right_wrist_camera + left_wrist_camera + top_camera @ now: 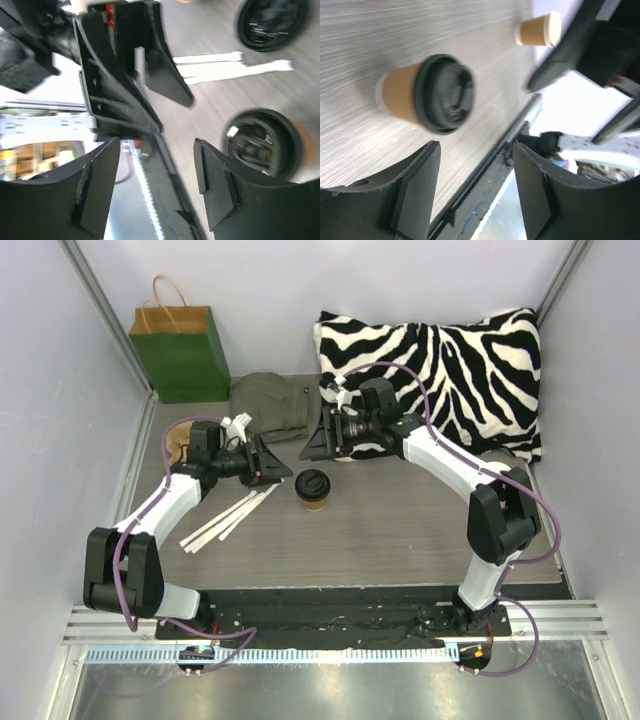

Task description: Pack the takeout coffee

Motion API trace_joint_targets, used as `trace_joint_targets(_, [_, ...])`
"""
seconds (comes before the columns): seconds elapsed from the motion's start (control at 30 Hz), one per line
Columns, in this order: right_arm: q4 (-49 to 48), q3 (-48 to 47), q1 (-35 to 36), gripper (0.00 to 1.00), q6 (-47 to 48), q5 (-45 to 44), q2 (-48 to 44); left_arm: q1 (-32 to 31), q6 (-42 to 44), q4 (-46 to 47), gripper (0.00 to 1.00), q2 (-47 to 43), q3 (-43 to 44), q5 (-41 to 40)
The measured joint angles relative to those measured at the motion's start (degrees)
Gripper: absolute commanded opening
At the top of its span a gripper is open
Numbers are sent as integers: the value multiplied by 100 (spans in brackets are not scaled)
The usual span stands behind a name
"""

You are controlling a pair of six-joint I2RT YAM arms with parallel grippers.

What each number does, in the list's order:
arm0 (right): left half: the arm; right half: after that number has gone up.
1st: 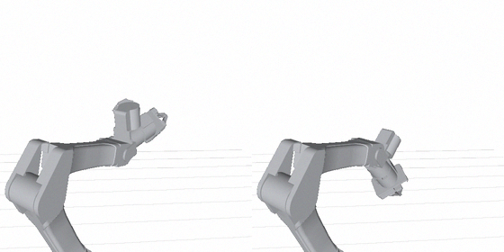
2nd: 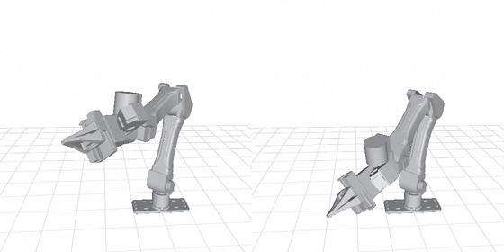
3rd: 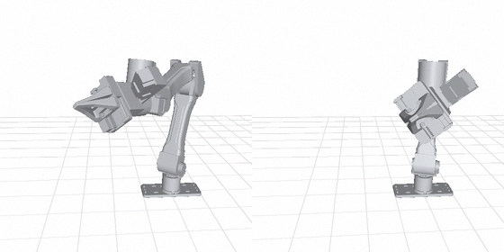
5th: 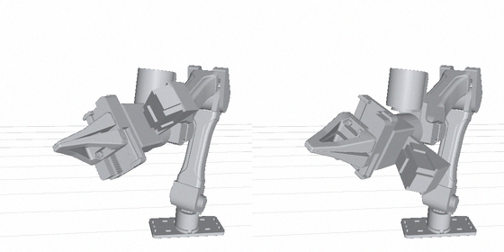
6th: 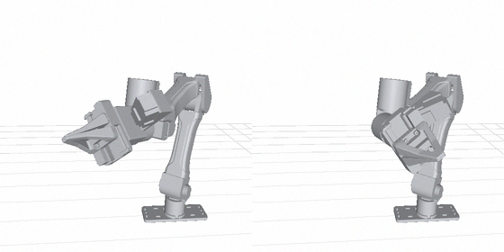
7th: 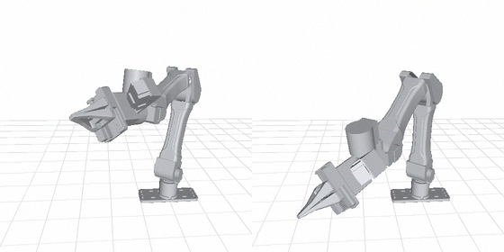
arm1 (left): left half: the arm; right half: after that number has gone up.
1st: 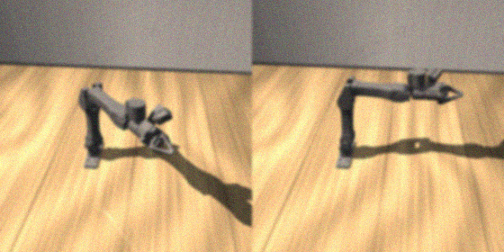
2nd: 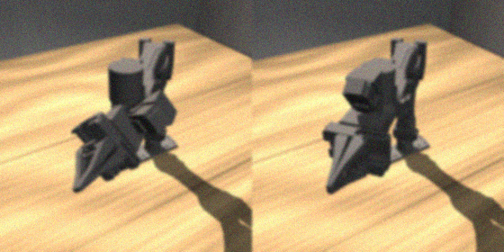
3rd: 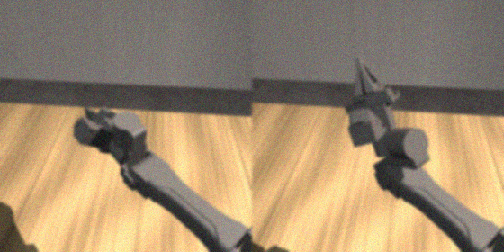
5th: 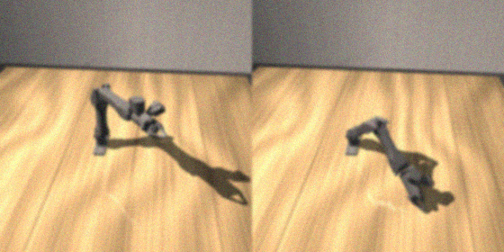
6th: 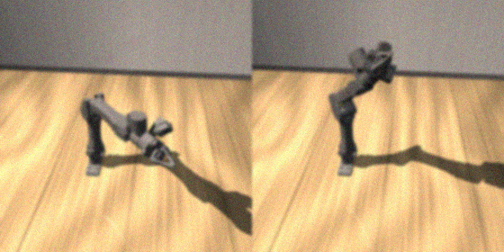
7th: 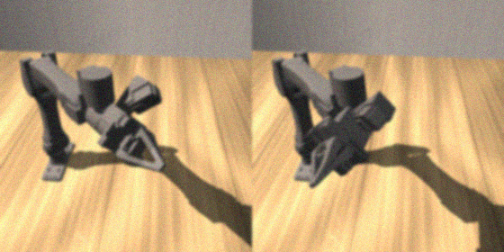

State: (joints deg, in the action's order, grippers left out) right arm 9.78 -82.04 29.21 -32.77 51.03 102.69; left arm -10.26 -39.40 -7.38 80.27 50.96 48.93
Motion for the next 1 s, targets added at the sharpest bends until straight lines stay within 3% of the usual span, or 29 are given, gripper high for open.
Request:
trace_joint_targets(0.1, [697, -59, 9, 71, 647, -538, -190, 66, 199, -369, 66, -22, 24, -256])
trace_joint_targets(0.17, [1121, -57, 11, 83, 1025, -852, -203, 111, 271, -522, 67, -22, 24, -321])
trace_joint_targets(0.23, [1537, 20, 26, 90, 1486, -1180, -201, 170, 369, -669, 79, -24, 39, -358])
trace_joint_targets(0.33, [2061, 149, 42, 91, 2280, -1517, -177, 348, 468, -850, 88, -20, 118, -367])
trace_joint_targets(0.7, [2612, -4, 538, 91, 4642, -2284, 511, 1290, 564, -1123, 90, 111, 588, -219])
trace_joint_targets(1.0, [2614, -597, 911, 91, 5427, -2153, 1147, 1637, 721, -1436, 90, -52, 568, -214])
